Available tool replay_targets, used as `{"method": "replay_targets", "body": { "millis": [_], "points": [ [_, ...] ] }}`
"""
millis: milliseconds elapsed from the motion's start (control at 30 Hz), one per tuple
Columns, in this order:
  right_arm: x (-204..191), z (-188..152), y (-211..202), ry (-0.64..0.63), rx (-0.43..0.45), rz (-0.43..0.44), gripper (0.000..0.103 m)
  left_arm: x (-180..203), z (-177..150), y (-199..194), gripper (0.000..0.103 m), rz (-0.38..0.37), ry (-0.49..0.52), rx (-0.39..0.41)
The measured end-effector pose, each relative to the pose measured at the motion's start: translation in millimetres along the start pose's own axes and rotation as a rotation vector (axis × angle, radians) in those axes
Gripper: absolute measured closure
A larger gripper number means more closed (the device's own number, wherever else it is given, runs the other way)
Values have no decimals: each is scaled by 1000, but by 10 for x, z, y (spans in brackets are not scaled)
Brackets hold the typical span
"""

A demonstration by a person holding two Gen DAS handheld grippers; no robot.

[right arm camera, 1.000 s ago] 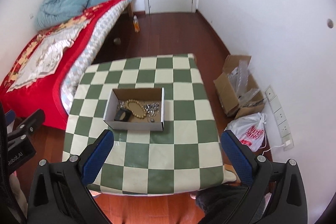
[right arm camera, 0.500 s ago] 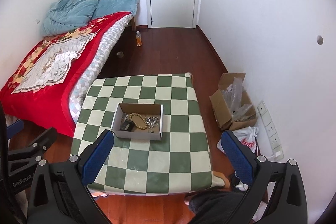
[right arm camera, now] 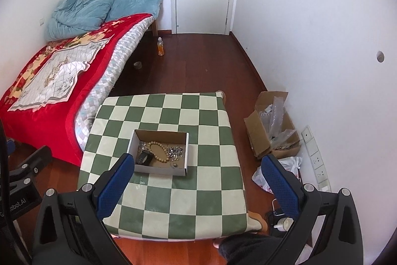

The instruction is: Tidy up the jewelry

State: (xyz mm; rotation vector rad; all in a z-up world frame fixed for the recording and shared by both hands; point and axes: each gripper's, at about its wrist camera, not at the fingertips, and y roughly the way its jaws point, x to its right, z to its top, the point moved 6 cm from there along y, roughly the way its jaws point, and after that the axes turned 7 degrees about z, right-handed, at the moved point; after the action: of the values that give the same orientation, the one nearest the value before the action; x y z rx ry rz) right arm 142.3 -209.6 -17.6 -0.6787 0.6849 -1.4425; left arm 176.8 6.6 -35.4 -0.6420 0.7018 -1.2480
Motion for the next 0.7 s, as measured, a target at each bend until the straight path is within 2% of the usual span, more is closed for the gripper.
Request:
{"method": "replay_targets", "body": {
  "millis": [700],
  "points": [
    [-81, 5, -37, -25, 2, -12, 0, -41, -5, 15, 0, -1, -5, -6]
  ]
}}
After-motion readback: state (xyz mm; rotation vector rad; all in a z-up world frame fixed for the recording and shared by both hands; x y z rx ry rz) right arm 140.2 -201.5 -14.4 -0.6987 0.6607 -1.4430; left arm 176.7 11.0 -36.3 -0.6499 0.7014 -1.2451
